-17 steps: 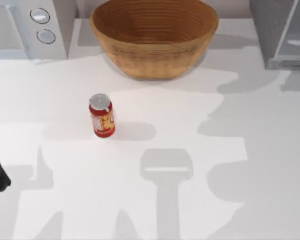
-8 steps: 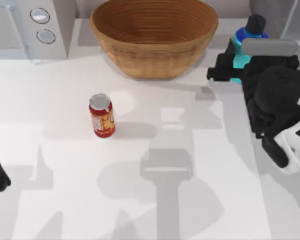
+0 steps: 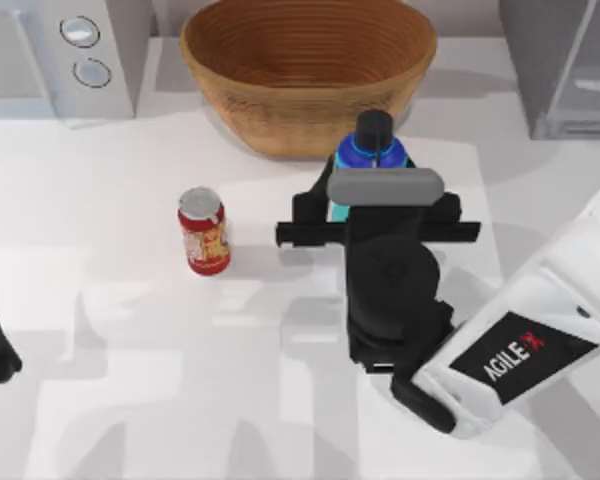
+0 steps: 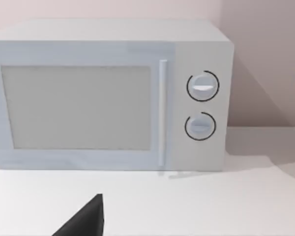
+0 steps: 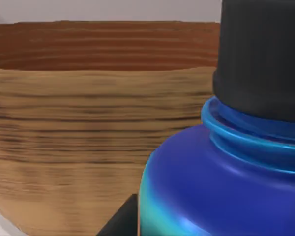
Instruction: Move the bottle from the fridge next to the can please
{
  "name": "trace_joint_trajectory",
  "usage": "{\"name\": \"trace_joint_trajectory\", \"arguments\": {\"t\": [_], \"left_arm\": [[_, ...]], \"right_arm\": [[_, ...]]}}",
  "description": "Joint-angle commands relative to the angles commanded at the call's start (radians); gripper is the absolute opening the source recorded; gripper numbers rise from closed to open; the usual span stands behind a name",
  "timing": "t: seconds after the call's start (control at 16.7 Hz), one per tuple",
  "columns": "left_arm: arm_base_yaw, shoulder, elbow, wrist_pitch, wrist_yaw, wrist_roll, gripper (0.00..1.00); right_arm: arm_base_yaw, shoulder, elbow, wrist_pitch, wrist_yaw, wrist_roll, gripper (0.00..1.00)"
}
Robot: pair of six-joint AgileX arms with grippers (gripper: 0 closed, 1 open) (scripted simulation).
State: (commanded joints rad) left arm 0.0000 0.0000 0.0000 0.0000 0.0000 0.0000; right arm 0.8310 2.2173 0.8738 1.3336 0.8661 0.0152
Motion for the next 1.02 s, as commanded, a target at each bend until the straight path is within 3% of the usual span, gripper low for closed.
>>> {"name": "trace_joint_trajectory", "arguments": {"t": [0.72, 1.02], "left_arm": [[0.0, 0.0, 0.0, 0.0, 0.0, 0.0, 1.0], [0.0, 0.0, 0.0, 0.0, 0.0, 0.0, 1.0]], "right_arm": [[0.022, 0.006, 0.006, 0.006, 0.021, -0.004, 0.0], [0.022, 0.006, 0.006, 0.006, 0.021, -0.004, 0.38]]}}
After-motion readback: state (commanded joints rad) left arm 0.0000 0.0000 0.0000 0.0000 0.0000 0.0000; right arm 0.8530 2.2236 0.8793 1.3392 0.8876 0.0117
